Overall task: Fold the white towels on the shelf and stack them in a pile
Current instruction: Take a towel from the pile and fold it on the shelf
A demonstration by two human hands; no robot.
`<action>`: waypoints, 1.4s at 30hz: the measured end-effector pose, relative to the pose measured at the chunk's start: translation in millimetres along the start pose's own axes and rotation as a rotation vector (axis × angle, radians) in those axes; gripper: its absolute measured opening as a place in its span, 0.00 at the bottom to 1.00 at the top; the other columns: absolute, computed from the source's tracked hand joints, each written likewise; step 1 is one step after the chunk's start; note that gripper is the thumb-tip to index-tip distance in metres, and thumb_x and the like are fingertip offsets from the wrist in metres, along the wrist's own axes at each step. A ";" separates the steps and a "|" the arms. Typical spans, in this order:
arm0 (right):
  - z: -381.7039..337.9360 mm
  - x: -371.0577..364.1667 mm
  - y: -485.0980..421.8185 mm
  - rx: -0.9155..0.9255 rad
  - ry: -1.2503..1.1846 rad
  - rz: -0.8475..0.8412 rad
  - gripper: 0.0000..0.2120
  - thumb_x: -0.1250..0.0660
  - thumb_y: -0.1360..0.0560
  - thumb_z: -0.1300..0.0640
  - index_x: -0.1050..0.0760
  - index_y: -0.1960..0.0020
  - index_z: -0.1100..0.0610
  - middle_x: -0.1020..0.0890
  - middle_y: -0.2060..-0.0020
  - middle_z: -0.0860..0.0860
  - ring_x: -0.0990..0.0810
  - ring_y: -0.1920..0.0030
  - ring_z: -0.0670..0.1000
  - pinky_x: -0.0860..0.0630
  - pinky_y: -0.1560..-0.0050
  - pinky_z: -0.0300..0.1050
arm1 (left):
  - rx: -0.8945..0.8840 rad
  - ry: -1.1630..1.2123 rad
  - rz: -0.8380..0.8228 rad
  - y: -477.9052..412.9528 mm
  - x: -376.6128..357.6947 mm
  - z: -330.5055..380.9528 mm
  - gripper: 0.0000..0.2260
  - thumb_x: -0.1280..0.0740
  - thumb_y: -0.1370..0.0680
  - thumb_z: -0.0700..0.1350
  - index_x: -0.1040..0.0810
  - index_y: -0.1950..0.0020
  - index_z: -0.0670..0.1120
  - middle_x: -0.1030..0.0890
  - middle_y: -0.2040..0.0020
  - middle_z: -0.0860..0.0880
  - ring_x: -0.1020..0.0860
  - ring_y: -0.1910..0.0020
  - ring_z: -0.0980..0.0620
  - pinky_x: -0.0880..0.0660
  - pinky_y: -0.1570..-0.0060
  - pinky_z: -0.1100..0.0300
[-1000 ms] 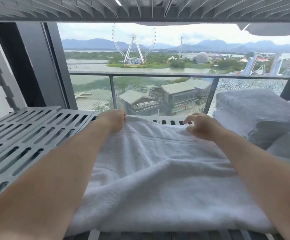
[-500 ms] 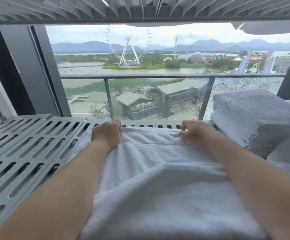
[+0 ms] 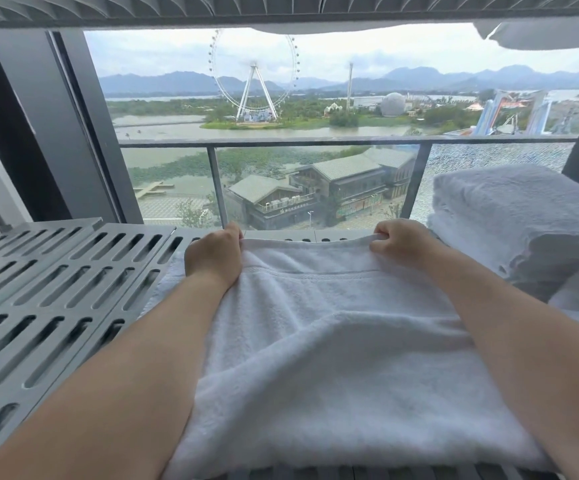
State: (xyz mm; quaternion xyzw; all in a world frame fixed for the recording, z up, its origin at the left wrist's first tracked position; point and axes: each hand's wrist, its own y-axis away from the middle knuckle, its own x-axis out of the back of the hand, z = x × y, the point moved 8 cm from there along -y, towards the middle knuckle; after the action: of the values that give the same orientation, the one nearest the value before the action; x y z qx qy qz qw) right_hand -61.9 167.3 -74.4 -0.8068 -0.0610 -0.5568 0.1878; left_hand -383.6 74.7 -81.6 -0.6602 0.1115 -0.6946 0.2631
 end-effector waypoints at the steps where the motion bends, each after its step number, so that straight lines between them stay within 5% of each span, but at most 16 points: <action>1: -1.7 4.9 0.2 0.010 0.021 0.045 0.06 0.36 0.28 0.53 0.24 0.60 0.55 0.21 0.62 0.50 0.24 0.56 0.55 0.29 0.57 0.47 | 0.004 -0.001 -0.004 0.0 -0.3 -0.2 0.08 0.43 0.18 0.41 0.26 0.48 0.50 0.23 0.64 0.51 0.24 0.66 0.46 0.33 0.66 0.57; 10: -6.3 6.8 -19.3 -0.145 0.219 -0.086 0.10 0.35 0.25 0.54 0.18 0.50 0.56 0.17 0.51 0.53 0.21 0.48 0.56 0.22 0.46 0.48 | 0.010 -0.090 -0.293 -25.1 -3.1 3.5 0.11 0.42 0.20 0.40 0.25 0.45 0.52 0.21 0.49 0.49 0.22 0.51 0.46 0.26 0.56 0.52; 15: -1.8 -12.9 -15.6 -0.229 0.278 -0.019 0.15 0.37 0.22 0.44 0.22 0.43 0.52 0.20 0.43 0.54 0.24 0.41 0.58 0.28 0.39 0.54 | 0.003 -0.250 -0.152 -19.6 -4.7 5.5 0.06 0.39 0.18 0.43 0.24 0.43 0.47 0.20 0.51 0.46 0.22 0.53 0.46 0.22 0.52 0.51; 19: -9.1 -9.9 -11.9 -0.230 0.332 0.109 0.17 0.35 0.23 0.47 0.27 0.38 0.53 0.23 0.41 0.56 0.26 0.38 0.59 0.30 0.37 0.56 | -0.083 -0.325 -0.068 -26.3 9.9 20.7 0.08 0.34 0.20 0.43 0.24 0.42 0.47 0.21 0.50 0.46 0.22 0.52 0.46 0.23 0.54 0.53; 24: -38.9 2.0 -4.5 -0.100 0.191 0.183 0.09 0.32 0.25 0.49 0.22 0.49 0.54 0.19 0.51 0.55 0.23 0.49 0.57 0.26 0.50 0.49 | -0.156 -0.130 -0.328 -10.4 7.6 46.7 0.14 0.36 0.19 0.56 0.18 0.47 0.48 0.24 0.44 0.47 0.23 0.47 0.46 0.20 0.51 0.49; 29: -66.5 -7.8 15.9 -0.030 0.052 0.064 0.08 0.35 0.25 0.53 0.19 0.58 0.54 0.17 0.59 0.53 0.21 0.55 0.56 0.26 0.57 0.46 | -0.062 -0.399 -0.394 -1.2 11.8 43.4 0.21 0.40 0.18 0.55 0.24 0.31 0.42 0.35 0.27 0.39 0.37 0.29 0.39 0.31 0.39 0.47; 35: -65.5 -9.3 57.3 0.010 0.013 0.015 0.14 0.36 0.24 0.51 0.21 0.66 0.54 0.21 0.71 0.46 0.21 0.61 0.52 0.23 0.54 0.48 | 0.052 -0.271 -0.546 15.5 6.6 32.3 0.26 0.42 0.16 0.55 0.35 0.22 0.44 0.44 0.20 0.40 0.45 0.22 0.37 0.29 0.38 0.42; 42: -54.8 4.3 113.1 0.050 -0.018 0.049 0.27 0.47 0.18 0.43 0.29 0.69 0.58 0.22 0.68 0.52 0.25 0.63 0.54 0.32 0.63 0.48 | -0.034 -0.019 -0.551 44.0 29.8 65.7 0.14 0.39 0.19 0.50 0.20 0.39 0.45 0.21 0.38 0.43 0.24 0.39 0.41 0.24 0.39 0.44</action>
State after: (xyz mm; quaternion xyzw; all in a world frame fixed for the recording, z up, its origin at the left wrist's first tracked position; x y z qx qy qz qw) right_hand -73.5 42.3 -80.0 -0.8081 -0.0569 -0.5431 0.2209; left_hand -309.6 35.2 -71.3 -0.6765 -0.0631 -0.7318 0.0539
